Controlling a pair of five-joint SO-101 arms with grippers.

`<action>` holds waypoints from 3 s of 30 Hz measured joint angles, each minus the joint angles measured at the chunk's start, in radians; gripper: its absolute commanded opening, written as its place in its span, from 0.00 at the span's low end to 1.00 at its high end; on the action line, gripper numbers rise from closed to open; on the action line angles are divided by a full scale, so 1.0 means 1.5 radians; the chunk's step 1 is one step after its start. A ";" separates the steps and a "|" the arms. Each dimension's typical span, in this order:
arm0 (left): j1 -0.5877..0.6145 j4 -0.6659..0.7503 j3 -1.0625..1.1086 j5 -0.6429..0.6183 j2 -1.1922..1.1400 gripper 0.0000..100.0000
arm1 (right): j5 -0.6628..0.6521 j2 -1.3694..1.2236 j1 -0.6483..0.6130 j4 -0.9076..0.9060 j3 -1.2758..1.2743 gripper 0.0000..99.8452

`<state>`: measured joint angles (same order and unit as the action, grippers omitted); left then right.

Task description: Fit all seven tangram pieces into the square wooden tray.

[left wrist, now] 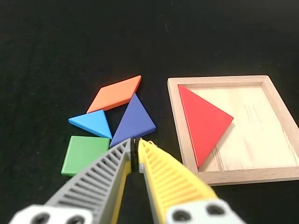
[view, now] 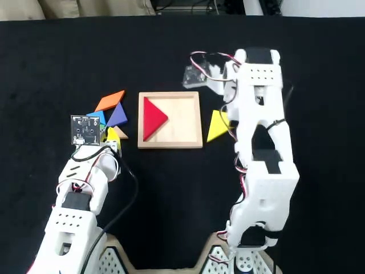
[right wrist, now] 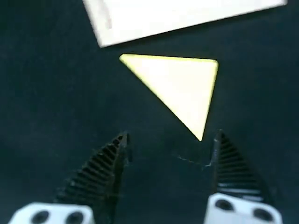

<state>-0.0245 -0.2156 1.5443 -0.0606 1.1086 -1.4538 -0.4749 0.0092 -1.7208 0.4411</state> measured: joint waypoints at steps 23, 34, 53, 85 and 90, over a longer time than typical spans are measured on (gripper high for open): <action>0.000 0.000 0.000 0.000 0.000 0.04 | -0.114 -0.183 -0.032 0.042 0.007 0.42; 0.000 0.000 0.000 0.000 0.000 0.04 | -0.118 -0.213 -0.043 0.085 0.031 0.42; 0.000 0.000 0.000 0.000 0.000 0.04 | -0.124 -0.233 -0.042 0.171 0.064 0.17; -0.036 0.002 0.006 0.040 0.000 0.04 | 0.099 -0.253 -0.041 -0.004 0.378 0.14; -0.036 0.038 0.025 0.042 0.000 0.04 | 0.216 -0.220 -0.006 -0.006 0.434 0.14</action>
<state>-0.0783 -0.1588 1.5812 0.0023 1.1086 -1.1301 -0.8048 0.0000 -1.7300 1.0917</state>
